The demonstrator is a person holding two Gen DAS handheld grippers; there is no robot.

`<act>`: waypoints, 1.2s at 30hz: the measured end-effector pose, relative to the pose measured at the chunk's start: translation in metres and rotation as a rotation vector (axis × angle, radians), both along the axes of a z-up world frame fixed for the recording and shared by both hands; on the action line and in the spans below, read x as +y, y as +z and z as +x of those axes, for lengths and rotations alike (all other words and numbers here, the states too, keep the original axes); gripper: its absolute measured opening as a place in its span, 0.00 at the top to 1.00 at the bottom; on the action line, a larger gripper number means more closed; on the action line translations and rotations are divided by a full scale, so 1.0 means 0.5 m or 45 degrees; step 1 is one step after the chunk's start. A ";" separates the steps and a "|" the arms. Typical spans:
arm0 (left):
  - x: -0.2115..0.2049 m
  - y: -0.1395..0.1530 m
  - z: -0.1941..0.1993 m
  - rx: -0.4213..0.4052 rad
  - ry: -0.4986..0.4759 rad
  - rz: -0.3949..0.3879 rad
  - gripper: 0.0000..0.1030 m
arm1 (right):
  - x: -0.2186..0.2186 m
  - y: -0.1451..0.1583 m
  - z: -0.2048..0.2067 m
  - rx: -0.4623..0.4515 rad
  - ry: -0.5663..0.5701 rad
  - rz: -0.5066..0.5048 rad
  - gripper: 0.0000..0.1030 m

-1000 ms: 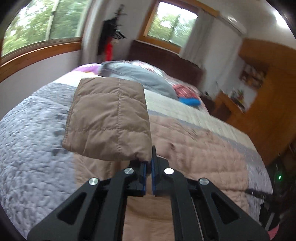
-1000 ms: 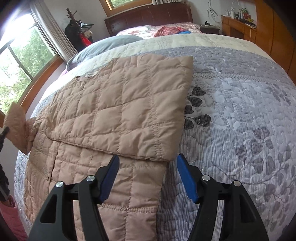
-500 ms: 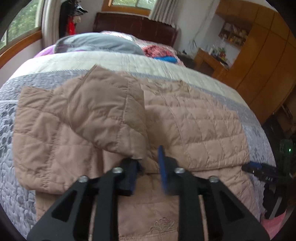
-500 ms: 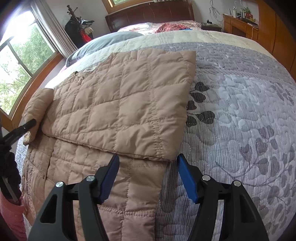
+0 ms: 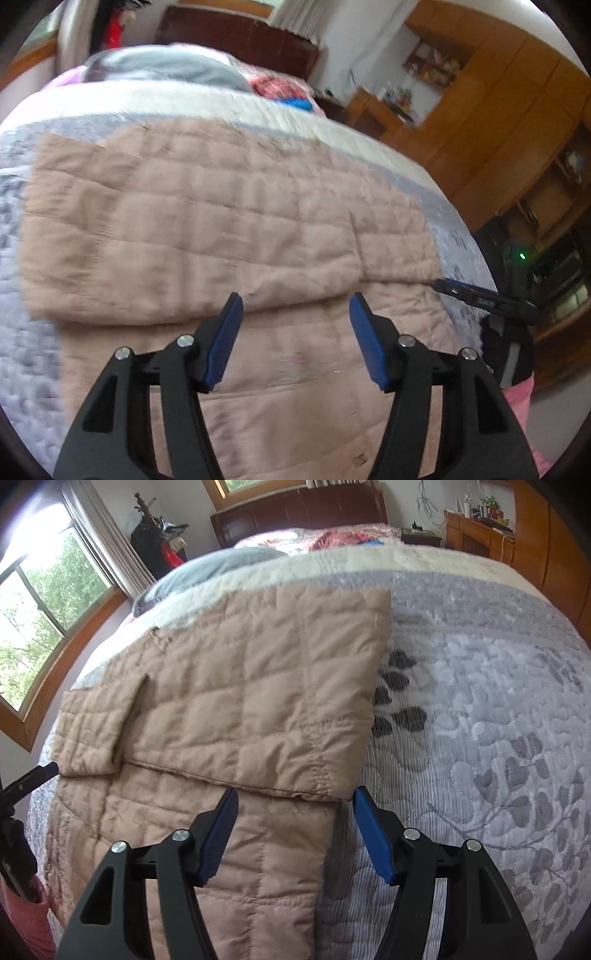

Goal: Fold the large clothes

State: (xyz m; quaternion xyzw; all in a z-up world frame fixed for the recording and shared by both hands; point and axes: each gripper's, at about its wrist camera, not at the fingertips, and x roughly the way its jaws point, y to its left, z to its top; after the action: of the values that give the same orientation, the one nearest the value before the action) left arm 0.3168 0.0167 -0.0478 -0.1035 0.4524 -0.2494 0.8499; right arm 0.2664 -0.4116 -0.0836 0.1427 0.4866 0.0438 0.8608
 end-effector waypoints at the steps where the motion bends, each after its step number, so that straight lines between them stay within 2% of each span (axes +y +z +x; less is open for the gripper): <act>1: 0.022 0.006 0.006 -0.010 0.042 0.020 0.41 | 0.004 0.015 -0.005 -0.020 0.003 -0.003 0.36; 3: 0.062 0.001 0.034 0.021 0.164 0.090 0.41 | 0.015 0.039 -0.010 -0.043 0.016 -0.012 0.36; 5: 0.090 -0.012 0.063 0.060 0.230 0.117 0.42 | 0.038 0.058 -0.005 -0.040 0.037 -0.021 0.36; 7: 0.107 -0.034 0.095 0.087 0.295 0.188 0.43 | 0.057 0.070 0.001 -0.019 0.026 -0.074 0.36; 10: 0.118 -0.091 0.129 0.190 0.299 0.183 0.43 | 0.070 0.104 -0.005 -0.037 -0.070 -0.224 0.36; 12: 0.114 -0.112 0.138 0.188 0.278 0.202 0.43 | 0.072 0.125 -0.014 -0.060 -0.138 -0.325 0.37; 14: 0.109 -0.116 0.135 0.154 0.265 0.219 0.43 | 0.081 0.141 -0.020 -0.104 -0.124 -0.344 0.37; 16: 0.109 -0.118 0.135 0.147 0.268 0.214 0.43 | 0.098 0.146 -0.012 -0.096 -0.044 -0.245 0.37; 17: 0.108 -0.118 0.137 0.150 0.271 0.205 0.43 | 0.110 0.141 0.002 -0.072 0.011 -0.141 0.37; 20: 0.115 -0.103 0.130 0.165 0.287 0.162 0.43 | 0.163 0.115 0.053 0.006 0.143 0.057 0.37; 25: 0.130 -0.070 0.111 0.142 0.309 0.098 0.43 | 0.262 0.056 0.145 0.141 0.257 0.173 0.41; 28: 0.144 -0.048 0.107 0.101 0.329 0.103 0.43 | 0.314 0.030 0.186 0.184 0.326 0.236 0.49; 29: 0.150 -0.041 0.106 0.092 0.339 0.105 0.43 | 0.331 0.018 0.200 0.208 0.344 0.241 0.58; 30: 0.155 -0.036 0.107 0.085 0.348 0.104 0.43 | 0.340 0.012 0.201 0.226 0.342 0.236 0.75; 31: 0.164 -0.030 0.109 0.078 0.360 0.095 0.43 | 0.347 0.003 0.208 0.247 0.329 0.205 0.80; 32: 0.171 -0.026 0.108 0.075 0.369 0.088 0.43 | 0.350 0.001 0.213 0.248 0.323 0.188 0.88; 36: 0.200 -0.006 0.107 0.029 0.404 0.083 0.43 | 0.327 0.027 0.205 0.182 0.321 0.210 0.94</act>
State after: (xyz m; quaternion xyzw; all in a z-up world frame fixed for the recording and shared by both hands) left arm 0.3704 0.1169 -0.0506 -0.1489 0.4478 -0.0958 0.8764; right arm 0.3689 -0.2482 -0.0703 0.1533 0.5555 0.1810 0.7970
